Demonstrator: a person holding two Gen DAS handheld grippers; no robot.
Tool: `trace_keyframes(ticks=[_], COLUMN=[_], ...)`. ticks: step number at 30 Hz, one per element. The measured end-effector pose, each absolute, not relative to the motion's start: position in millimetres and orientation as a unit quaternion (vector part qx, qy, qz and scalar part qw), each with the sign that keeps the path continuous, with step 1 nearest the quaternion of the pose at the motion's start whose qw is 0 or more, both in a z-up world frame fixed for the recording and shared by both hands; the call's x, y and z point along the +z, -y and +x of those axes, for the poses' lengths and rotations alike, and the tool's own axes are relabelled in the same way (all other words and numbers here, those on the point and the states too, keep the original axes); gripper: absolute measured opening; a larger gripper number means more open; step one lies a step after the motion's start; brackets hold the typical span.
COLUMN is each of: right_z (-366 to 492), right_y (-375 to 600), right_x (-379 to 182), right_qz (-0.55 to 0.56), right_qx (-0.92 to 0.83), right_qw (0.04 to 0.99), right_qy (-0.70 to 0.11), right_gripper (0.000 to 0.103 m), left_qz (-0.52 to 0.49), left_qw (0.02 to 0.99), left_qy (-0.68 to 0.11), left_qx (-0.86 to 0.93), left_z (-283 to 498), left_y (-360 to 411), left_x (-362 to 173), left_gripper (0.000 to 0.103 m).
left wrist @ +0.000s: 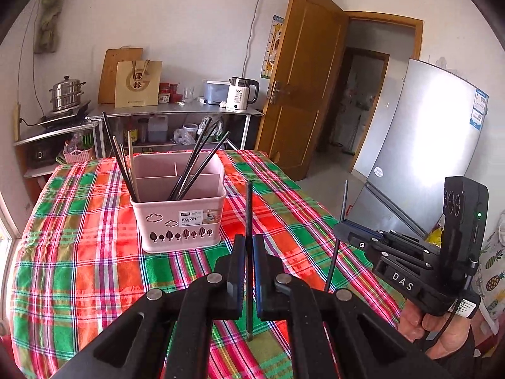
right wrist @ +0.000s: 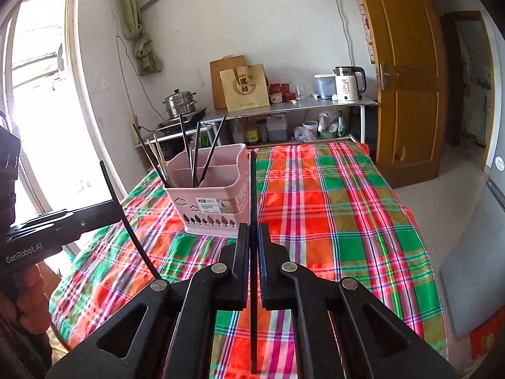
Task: Organize utensils
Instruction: 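Lift both held black chopsticks and carry them above the pink basket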
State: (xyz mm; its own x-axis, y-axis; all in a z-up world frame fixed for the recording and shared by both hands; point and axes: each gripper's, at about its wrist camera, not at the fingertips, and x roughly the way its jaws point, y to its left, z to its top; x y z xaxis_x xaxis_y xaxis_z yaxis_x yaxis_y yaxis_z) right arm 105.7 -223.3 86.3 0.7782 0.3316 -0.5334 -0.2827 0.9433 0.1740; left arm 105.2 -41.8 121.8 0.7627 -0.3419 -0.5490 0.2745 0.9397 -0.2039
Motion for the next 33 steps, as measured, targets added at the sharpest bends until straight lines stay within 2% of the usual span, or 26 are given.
trace_keyframes(ticks=[16, 33], right_z=[53, 41], right_y=[212, 198], right_x=[101, 114], right_qz=[0.026, 0.013], right_qx=[0.181, 0.21], right_qw=[0.949, 0.951], right_qy=[-0.258, -0.227], right_gripper=[0.005, 0.005], left_qz=[-0.044, -0.036], left_qw=[0.94, 0.944], left_qy=[-0.293, -0.276], left_qx=[-0.171, -0.176], left_z=[58, 45], left_y=[30, 15], left_x=[128, 142], left_gripper=[0.004, 0.004])
